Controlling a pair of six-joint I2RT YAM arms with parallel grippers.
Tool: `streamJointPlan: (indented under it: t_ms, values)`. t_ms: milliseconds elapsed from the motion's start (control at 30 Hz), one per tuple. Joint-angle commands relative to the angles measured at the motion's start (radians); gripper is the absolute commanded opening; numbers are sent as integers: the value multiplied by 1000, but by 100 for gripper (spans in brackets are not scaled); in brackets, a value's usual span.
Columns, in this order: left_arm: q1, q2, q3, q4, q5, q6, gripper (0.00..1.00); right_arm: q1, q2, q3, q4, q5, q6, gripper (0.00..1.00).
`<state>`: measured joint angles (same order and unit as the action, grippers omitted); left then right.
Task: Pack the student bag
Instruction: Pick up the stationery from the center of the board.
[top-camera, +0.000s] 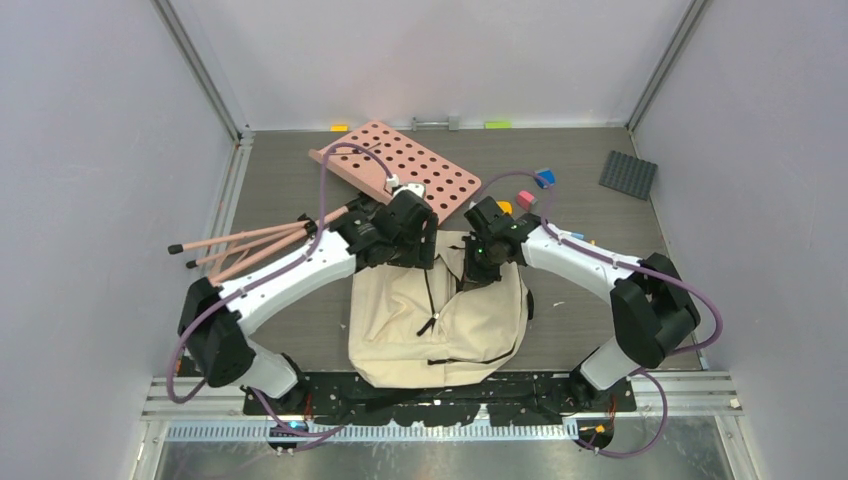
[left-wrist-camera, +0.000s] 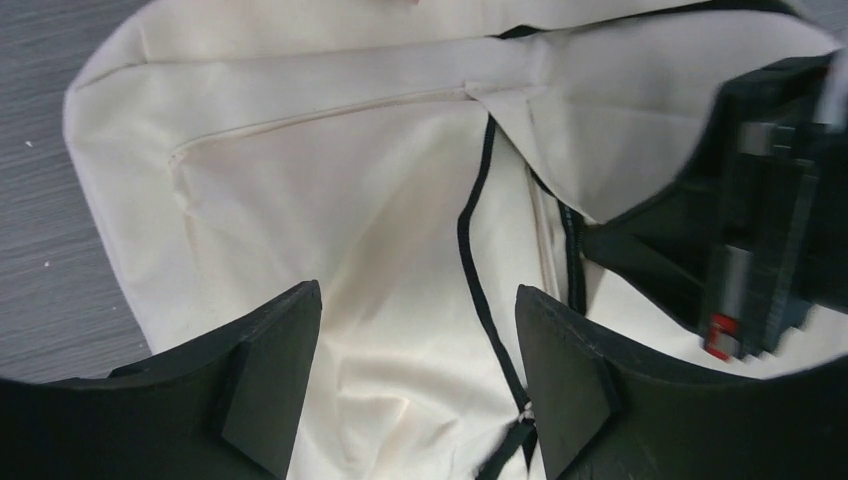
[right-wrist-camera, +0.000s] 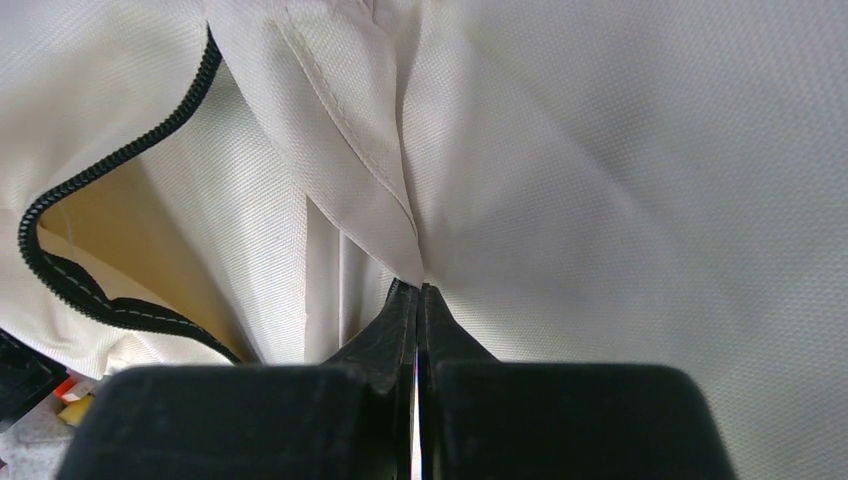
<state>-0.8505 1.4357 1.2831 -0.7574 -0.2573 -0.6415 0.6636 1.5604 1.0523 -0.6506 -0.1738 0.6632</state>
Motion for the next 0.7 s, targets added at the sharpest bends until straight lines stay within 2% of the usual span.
streamJointPlan:
  t_ms: [0, 133, 267, 367, 567, 667]
  values:
    - [-2, 75, -3, 26, 14, -10, 74, -11, -53, -22, 42, -51, -10, 1]
    - [-6, 117, 0, 43, 44, -20, 77, -19, -57, -35, 59, -59, -2, 1]
    - [-47, 152, -4, 80, 15, 43, 79, -23, -59, -52, 82, -78, -1, 1]
    - [-51, 189, 14, 56, -16, 48, 76, -24, -56, -59, 93, -81, 2, 1]
    - [-80, 231, 76, -81, -104, 70, 40, -38, -81, -62, 75, -46, 1, 1]
    - [-89, 222, 110, -144, -134, 67, 13, -43, -99, -52, 47, -10, -13, 1]
